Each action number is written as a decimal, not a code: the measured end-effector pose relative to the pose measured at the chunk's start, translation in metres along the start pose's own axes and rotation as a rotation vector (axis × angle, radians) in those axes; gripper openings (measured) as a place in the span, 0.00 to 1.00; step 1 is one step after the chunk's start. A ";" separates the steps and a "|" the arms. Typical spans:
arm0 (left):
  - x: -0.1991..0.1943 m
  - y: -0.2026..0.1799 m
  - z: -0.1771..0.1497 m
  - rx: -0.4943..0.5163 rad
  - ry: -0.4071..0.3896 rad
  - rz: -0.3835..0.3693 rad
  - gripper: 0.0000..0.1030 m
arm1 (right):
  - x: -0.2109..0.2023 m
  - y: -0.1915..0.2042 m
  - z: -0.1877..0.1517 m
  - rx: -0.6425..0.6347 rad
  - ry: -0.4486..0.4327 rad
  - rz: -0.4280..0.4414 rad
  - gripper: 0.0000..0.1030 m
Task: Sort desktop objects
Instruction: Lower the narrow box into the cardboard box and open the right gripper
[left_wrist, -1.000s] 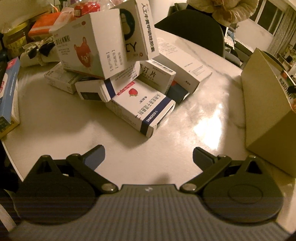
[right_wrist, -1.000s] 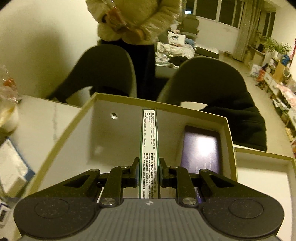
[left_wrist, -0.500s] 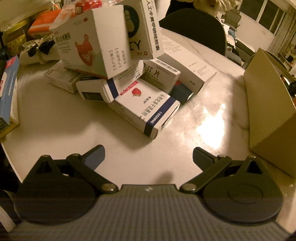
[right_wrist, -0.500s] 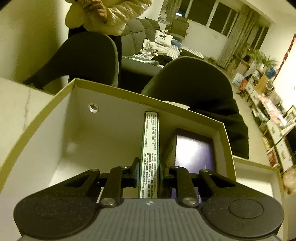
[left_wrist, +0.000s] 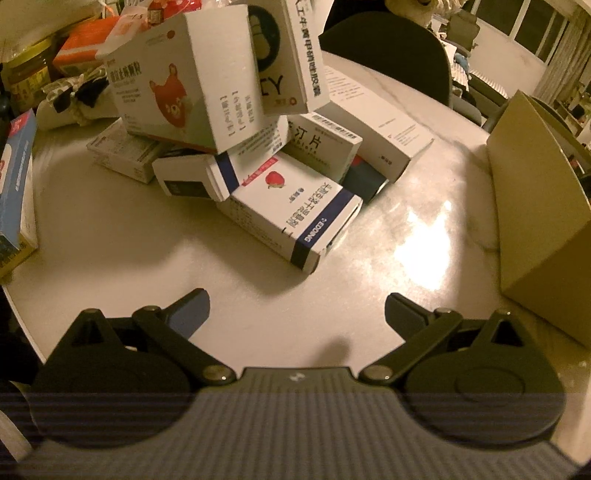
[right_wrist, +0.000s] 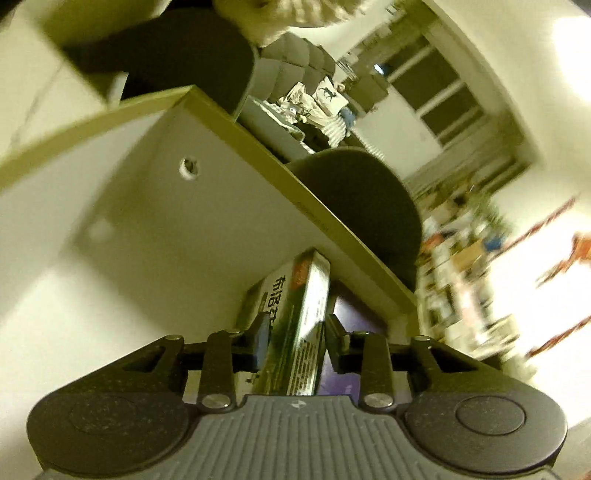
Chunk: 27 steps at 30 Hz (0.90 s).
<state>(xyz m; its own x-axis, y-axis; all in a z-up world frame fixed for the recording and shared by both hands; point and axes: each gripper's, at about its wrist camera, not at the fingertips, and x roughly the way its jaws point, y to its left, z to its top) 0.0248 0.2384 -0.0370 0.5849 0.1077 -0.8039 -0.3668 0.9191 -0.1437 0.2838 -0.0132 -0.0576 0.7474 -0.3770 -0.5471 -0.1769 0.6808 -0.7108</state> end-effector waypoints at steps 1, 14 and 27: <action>-0.002 0.000 0.000 0.002 -0.005 0.000 1.00 | 0.002 0.005 -0.001 -0.043 0.001 -0.031 0.36; -0.021 -0.003 -0.002 0.012 -0.037 0.015 1.00 | 0.007 -0.004 -0.010 -0.050 -0.041 0.003 0.40; -0.048 0.027 0.009 -0.087 -0.116 0.100 1.00 | -0.093 -0.070 -0.025 0.201 -0.246 0.242 0.68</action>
<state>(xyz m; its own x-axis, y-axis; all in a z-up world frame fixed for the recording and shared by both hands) -0.0067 0.2619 0.0031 0.6200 0.2444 -0.7455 -0.4854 0.8660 -0.1198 0.2105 -0.0420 0.0321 0.8346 -0.0454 -0.5489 -0.2562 0.8502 -0.4599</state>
